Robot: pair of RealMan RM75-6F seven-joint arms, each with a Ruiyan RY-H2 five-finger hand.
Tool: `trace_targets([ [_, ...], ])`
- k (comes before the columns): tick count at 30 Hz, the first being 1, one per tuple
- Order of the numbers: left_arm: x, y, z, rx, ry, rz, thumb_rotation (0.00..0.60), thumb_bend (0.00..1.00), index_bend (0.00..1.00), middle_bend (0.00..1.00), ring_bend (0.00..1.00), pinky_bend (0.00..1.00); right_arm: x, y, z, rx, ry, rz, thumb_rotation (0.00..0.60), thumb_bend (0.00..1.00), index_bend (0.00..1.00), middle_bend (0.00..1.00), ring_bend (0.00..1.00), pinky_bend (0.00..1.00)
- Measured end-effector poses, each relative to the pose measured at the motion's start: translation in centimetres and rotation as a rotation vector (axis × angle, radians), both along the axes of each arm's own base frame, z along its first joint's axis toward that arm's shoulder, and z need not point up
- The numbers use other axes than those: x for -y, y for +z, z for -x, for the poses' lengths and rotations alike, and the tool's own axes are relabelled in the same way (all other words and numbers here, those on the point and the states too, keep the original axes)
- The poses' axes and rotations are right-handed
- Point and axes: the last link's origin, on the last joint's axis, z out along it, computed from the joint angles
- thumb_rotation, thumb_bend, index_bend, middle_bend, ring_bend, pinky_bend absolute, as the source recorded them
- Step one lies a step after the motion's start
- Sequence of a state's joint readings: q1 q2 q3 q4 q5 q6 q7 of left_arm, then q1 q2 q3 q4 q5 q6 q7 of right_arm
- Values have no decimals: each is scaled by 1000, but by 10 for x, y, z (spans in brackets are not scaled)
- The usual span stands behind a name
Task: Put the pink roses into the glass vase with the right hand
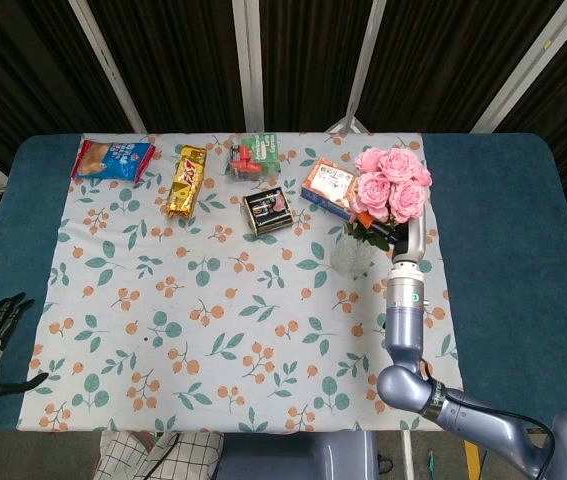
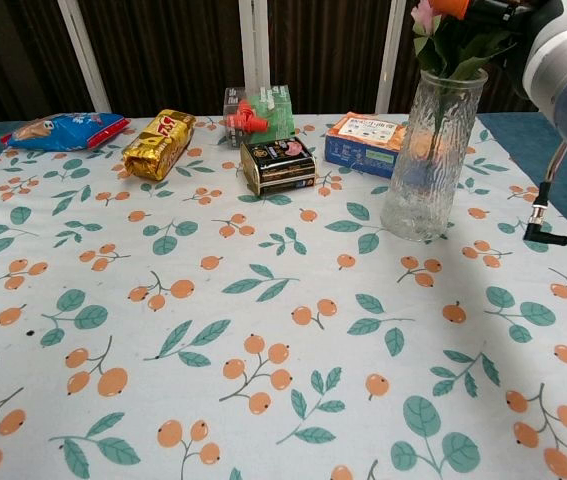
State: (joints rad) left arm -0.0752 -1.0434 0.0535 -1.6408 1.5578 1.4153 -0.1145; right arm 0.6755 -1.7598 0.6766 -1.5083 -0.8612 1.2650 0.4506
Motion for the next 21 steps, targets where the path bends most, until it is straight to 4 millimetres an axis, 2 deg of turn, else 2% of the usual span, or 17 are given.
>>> trace_targets([
  [2, 0, 0, 0, 1, 0, -2, 600, 0, 0, 0, 0, 0, -3, 0, -2, -10, 16, -9, 600, 285, 0, 51, 11, 0],
  [6, 0, 0, 0, 1, -3, -4, 600, 0, 0, 0, 0, 0, -9, 0, -4, -41, 45, -31, 600, 285, 0, 0, 0, 0],
  [13, 1, 0, -1, 2, -5, -4, 600, 0, 0, 0, 0, 0, -19, 5, 0, -101, 69, -70, 600, 285, 0, 0, 0, 0],
  [21, 2, 0, -2, -3, -13, -3, 600, 0, 0, 0, 0, 0, -35, 12, 17, -178, 59, -98, 600, 284, 0, 0, 0, 0],
])
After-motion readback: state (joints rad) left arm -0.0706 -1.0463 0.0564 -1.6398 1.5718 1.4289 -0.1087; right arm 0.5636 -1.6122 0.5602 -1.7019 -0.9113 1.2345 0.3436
